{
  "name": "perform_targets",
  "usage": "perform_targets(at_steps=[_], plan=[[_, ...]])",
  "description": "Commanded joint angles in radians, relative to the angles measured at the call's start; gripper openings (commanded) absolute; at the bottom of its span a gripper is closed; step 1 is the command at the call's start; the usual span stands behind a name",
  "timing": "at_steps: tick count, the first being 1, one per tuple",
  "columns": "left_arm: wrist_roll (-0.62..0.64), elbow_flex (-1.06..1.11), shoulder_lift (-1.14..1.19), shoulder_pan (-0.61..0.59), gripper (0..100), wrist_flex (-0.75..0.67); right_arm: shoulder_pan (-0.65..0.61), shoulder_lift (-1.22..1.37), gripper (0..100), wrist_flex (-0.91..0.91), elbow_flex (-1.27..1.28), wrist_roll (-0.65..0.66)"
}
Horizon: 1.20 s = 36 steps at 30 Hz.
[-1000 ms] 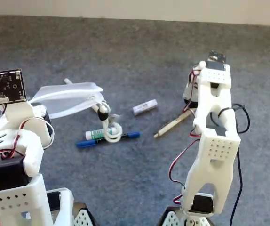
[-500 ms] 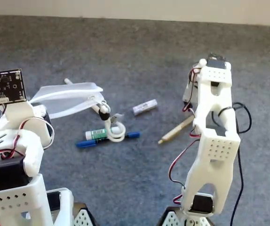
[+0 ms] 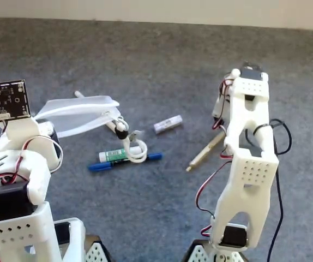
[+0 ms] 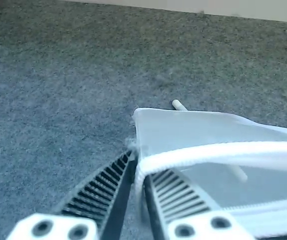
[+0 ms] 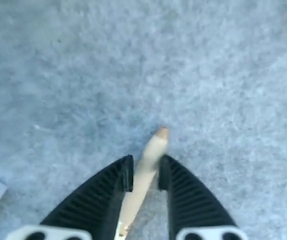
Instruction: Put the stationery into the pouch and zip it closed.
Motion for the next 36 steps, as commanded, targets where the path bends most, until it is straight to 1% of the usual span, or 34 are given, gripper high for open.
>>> perform_targets(at_steps=[1,6,9,11,14,16,22,28,32,36], plan=[[0.014,-0.025,0.001,-0.002,1,-0.006,0.002,0.038,5.7,-0.005,-0.05,-0.005],[0.014,-0.025,0.001,-0.002,1,-0.005,-0.001,0.088,9.6,0.068,-0.13,-0.003],[0.014,-0.025,0.001,-0.002,1,-0.005,-0.001,0.127,9.7,0.107,-0.183,-0.003],[0.014,-0.025,0.001,-0.002,1,-0.003,-0.002,0.162,8.3,0.111,-0.214,-0.002],[0.014,-0.025,0.001,-0.002,1,-0.003,-0.004,0.199,0.6,0.116,-0.268,0.008],[0.014,-0.025,0.001,-0.002,1,-0.003,-0.004,0.203,0.8,0.157,-0.308,0.032],[0.014,-0.025,0.001,-0.002,1,-0.005,-0.004,0.205,0.5,0.263,-0.443,0.035],[0.014,-0.025,0.001,-0.001,1,-0.006,-0.004,0.197,0.5,0.269,-0.455,0.035],[0.014,-0.025,0.001,-0.001,1,-0.006,-0.004,0.12,0.5,0.269,-0.444,0.037],[0.014,-0.025,0.001,-0.001,1,-0.006,-0.002,0.031,0.5,0.268,-0.351,0.041]])
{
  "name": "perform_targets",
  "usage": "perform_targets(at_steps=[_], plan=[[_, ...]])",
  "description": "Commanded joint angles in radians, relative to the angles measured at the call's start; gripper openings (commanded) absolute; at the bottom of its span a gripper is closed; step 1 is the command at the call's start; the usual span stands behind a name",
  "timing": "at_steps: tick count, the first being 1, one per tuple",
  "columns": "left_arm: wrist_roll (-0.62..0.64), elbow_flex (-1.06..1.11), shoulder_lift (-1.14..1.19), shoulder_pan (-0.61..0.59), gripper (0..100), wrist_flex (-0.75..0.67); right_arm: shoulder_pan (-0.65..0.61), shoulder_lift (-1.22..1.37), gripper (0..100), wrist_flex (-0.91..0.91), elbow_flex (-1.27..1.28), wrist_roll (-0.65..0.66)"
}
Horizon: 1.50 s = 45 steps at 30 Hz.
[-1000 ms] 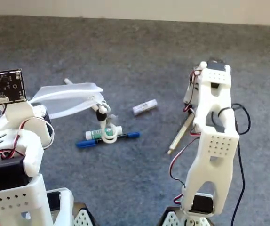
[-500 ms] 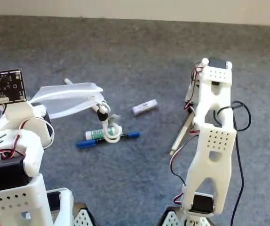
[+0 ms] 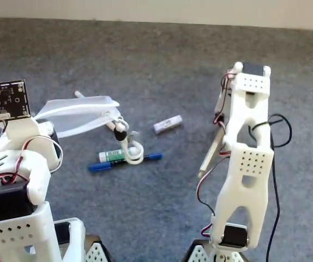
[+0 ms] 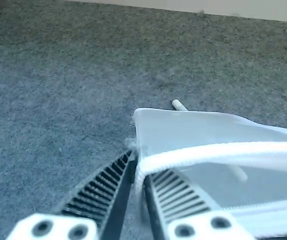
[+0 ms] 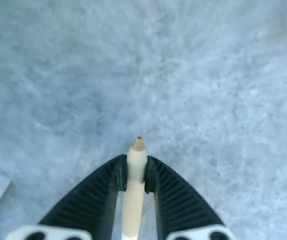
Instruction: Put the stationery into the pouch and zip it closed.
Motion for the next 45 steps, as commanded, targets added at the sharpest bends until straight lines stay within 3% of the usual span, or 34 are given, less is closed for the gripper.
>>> perform_targets(at_steps=[1,17,31,39,45], plan=[[0.014,-0.025,0.001,-0.001,1,-0.006,0.001,-0.143,0.5,0.016,0.058,0.017],[0.041,-0.028,0.001,-0.001,1,-0.008,-0.002,-0.564,0.5,-0.056,0.452,0.017],[0.041,-0.027,0.007,-0.001,1,-0.041,-0.113,-1.124,0.5,-0.317,0.941,0.058],[0.041,-0.027,0.007,-0.001,1,-0.041,-0.216,-1.316,0.5,-0.355,1.015,0.06],[0.041,-0.027,0.007,-0.001,1,-0.04,-0.378,-1.42,0.5,-0.357,1.015,0.06]])
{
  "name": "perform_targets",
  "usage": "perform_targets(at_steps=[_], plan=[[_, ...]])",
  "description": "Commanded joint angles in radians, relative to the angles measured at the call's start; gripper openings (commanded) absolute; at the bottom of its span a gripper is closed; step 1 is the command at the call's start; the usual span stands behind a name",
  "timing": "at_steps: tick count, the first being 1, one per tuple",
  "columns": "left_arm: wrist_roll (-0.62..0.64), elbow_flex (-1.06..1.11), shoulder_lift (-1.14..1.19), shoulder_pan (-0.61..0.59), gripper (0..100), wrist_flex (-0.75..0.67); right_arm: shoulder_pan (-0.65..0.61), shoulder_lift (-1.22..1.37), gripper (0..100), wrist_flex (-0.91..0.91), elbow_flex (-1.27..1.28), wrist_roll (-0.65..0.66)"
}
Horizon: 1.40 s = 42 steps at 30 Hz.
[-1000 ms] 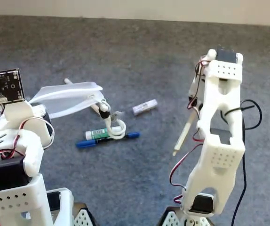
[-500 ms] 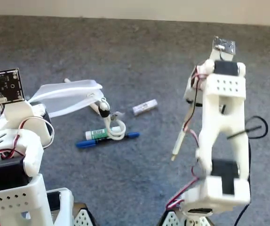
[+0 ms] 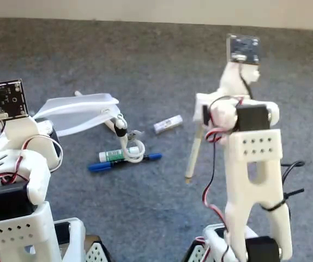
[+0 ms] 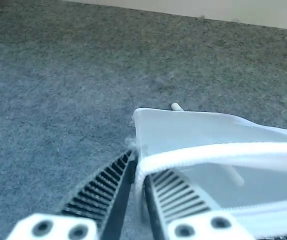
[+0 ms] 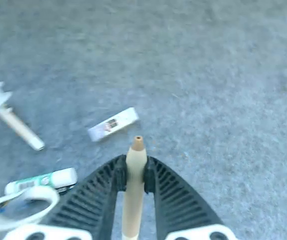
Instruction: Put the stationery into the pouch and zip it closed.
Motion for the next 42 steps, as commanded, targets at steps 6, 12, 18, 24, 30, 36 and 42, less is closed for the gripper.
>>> perform_targets(at_steps=[6,12,18,24,30,36,42], plan=[[0.014,-0.027,0.007,-0.001,1,-0.026,-0.266,-0.206,0.5,-0.056,-0.007,0.011],[0.012,-0.027,0.007,-0.001,1,-0.025,-0.404,-0.374,0.5,-0.147,-0.005,0.011],[0.012,-0.03,0.007,-0.001,1,-0.028,-0.492,-0.495,0.5,-0.337,-0.001,0.011],[0.012,-0.031,0.007,-0.001,1,-0.031,-0.565,-0.522,0.5,-0.533,0.038,0.011],[0.012,-0.03,0.007,-0.001,1,-0.031,-0.582,-0.524,0.5,-0.723,0.157,0.011],[0.012,-0.031,0.007,-0.001,1,-0.031,-0.581,-0.522,0.5,-0.958,0.297,0.011],[0.012,-0.028,0.007,-0.001,1,-0.031,-0.581,-0.516,0.5,-1.121,0.392,0.011]])
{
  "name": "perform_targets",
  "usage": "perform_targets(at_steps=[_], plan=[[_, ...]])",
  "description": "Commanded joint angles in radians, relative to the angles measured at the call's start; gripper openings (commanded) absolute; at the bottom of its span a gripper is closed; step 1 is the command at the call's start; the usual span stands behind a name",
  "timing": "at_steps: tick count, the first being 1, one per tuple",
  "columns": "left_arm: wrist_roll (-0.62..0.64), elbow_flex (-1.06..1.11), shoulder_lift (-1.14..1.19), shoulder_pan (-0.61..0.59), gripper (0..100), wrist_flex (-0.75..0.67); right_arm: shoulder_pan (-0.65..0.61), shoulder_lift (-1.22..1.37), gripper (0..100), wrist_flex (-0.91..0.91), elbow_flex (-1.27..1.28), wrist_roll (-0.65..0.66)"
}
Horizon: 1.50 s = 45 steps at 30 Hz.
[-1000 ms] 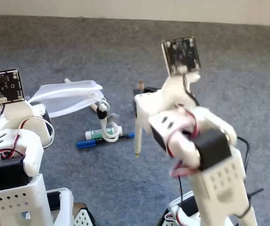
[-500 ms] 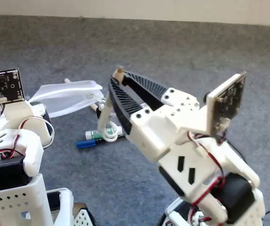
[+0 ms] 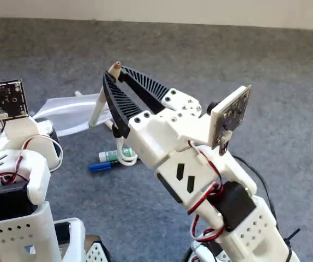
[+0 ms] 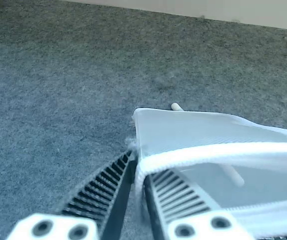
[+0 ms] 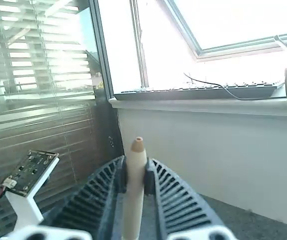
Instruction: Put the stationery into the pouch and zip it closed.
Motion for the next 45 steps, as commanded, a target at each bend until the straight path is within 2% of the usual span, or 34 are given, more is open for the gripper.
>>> perform_targets(at_steps=[1,16,25,31,37,45], plan=[[0.011,-0.028,0.007,-0.001,1,-0.031,-0.005,-0.004,0.5,-0.116,0.03,0.011],[0.009,-0.027,0.004,-0.004,1,-0.025,-0.002,-0.002,0.5,-0.483,0.346,0.012],[0.009,-0.027,0.002,-0.004,1,-0.025,-0.01,-0.007,0.5,-0.49,0.458,0.012],[0.009,-0.027,0.001,-0.002,1,-0.025,-0.104,-0.012,0.5,-0.484,0.509,0.014],[0.009,-0.027,0.001,-0.002,1,-0.025,-0.177,-0.012,0.5,-0.484,0.588,0.19],[0.011,-0.025,0.001,-0.001,1,-0.025,-0.186,-0.007,0.8,-0.484,0.61,0.196]])
